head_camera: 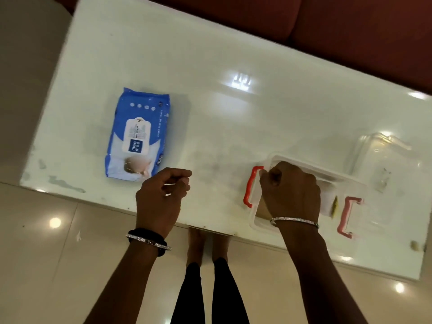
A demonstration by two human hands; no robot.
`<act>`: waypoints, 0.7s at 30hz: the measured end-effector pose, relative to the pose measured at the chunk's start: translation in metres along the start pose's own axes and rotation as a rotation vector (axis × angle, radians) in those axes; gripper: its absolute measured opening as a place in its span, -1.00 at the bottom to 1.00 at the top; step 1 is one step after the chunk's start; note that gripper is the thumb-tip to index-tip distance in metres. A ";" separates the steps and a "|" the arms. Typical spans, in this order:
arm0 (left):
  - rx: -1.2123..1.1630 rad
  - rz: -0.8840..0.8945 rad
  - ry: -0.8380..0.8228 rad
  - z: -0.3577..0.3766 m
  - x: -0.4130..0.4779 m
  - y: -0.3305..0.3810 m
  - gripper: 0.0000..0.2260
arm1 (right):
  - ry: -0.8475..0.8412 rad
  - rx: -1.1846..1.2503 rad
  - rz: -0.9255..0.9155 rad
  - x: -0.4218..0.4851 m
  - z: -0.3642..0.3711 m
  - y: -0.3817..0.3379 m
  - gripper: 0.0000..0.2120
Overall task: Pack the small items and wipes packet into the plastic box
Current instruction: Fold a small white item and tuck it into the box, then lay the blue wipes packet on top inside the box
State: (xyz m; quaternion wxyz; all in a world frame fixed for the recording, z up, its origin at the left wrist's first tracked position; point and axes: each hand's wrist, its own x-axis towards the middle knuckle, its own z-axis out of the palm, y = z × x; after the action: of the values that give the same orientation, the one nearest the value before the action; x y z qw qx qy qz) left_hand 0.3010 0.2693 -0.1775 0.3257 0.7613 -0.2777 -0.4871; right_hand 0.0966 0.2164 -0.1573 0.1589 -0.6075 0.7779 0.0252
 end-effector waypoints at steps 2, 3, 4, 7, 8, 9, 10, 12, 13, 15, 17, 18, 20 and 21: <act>-0.036 -0.019 0.059 -0.015 0.005 -0.007 -0.79 | 0.087 0.013 -0.023 0.006 0.004 -0.017 -0.83; -0.050 -0.029 0.080 -0.020 0.006 -0.011 -0.79 | 0.114 0.017 -0.027 0.008 0.005 -0.025 -0.86; -0.068 -0.042 0.106 -0.025 0.008 -0.015 -0.79 | 0.122 0.019 -0.037 0.011 0.007 -0.033 -0.88; -0.119 -0.090 0.179 -0.040 0.011 -0.026 -0.76 | 0.101 -0.003 -0.042 0.021 0.012 -0.054 -0.84; -0.127 -0.100 0.192 -0.042 0.012 -0.029 -0.75 | 0.090 -0.015 -0.027 0.026 0.012 -0.056 -0.82; -0.137 -0.109 0.206 -0.045 0.012 -0.031 -0.75 | 0.081 -0.028 -0.017 0.029 0.012 -0.058 -0.80; -0.151 -0.115 0.219 -0.048 0.012 -0.033 -0.76 | 0.078 -0.043 -0.015 0.032 0.012 -0.059 -0.80; -0.190 -0.126 0.252 -0.052 0.012 -0.037 -0.78 | 0.089 -0.080 -0.047 0.032 0.013 -0.065 -0.80; -0.212 -0.142 0.274 -0.053 0.013 -0.038 -0.79 | 0.099 -0.091 -0.078 0.032 0.014 -0.069 -0.81; -0.279 -0.208 0.346 -0.055 0.016 -0.041 -0.81 | 0.105 -0.068 -0.155 0.031 0.016 -0.083 -0.82; -0.395 -0.315 0.435 -0.055 0.021 -0.044 -0.83 | 0.070 0.017 -0.239 0.037 0.020 -0.101 -0.85; -0.458 -0.378 0.472 -0.054 0.025 -0.046 -0.81 | 0.038 0.069 -0.294 0.041 0.024 -0.111 -0.85; -0.592 -0.495 0.508 -0.054 0.033 -0.049 -0.74 | -0.034 0.167 -0.421 0.052 0.034 -0.135 -0.81; -0.664 -0.541 0.508 -0.055 0.038 -0.050 -0.71 | -0.069 0.201 -0.476 0.058 0.041 -0.147 -0.77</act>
State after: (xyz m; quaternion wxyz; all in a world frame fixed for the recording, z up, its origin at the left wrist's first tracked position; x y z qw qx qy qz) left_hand 0.3709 0.2857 -0.2200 0.4698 0.7560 0.1879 -0.4153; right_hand 0.2334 0.1329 -0.1894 0.2464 -0.7532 0.6059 -0.0697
